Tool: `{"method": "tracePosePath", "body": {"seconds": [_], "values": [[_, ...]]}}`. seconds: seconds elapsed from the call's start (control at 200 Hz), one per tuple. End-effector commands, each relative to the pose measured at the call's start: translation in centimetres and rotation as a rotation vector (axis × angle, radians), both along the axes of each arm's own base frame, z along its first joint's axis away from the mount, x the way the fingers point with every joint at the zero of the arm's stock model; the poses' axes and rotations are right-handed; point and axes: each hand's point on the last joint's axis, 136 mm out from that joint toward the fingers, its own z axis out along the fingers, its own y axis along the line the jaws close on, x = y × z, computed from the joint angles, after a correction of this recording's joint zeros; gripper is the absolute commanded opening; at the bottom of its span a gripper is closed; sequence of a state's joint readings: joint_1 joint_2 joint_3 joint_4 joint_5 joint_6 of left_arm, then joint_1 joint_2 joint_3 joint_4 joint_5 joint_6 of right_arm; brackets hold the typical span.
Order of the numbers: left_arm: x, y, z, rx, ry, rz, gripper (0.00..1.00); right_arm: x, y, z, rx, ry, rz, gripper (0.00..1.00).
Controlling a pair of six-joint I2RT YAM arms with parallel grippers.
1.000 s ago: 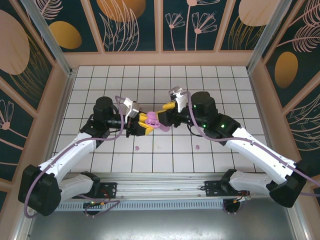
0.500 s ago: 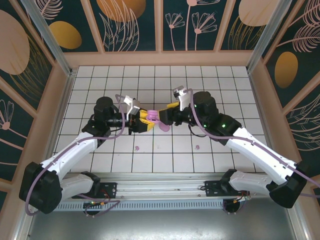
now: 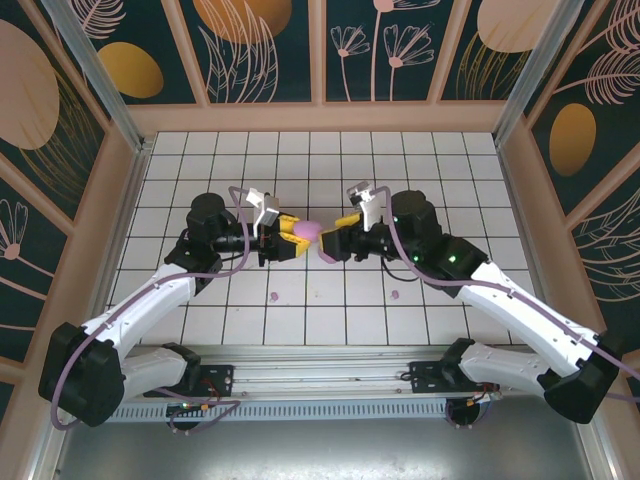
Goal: Insert the wireless bluetooth earbuds into the charging case
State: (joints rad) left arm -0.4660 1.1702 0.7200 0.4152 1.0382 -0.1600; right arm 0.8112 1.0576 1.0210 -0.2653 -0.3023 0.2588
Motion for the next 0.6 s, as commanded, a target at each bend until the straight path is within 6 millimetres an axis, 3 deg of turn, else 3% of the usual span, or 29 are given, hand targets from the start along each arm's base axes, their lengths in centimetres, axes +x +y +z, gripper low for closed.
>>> {"method": "tracePosePath", "body": {"seconds": [0.0,0.295,0.51,0.596], "values": [[-0.6,-0.1,0.5,-0.017,-0.019,-0.025,0.09,-0.8,0.7,-0.5,-0.006,-0.022,0.079,0.65],[-1.1,0.0,0.5,-0.019,-0.024,-0.046,0.08,0.8,1.7,0.0,-0.03,-0.034,0.056,0.64],[-1.5,0.2,0.1,-0.005,-0.043,-0.053,0.05,2.8,0.9,1.5,0.003,-0.032,-0.033,0.64],[-1.7,0.2,0.1,-0.006,-0.052,-0.059,0.04,3.6,0.5,1.2,0.01,-0.009,-0.054,0.64]]}}
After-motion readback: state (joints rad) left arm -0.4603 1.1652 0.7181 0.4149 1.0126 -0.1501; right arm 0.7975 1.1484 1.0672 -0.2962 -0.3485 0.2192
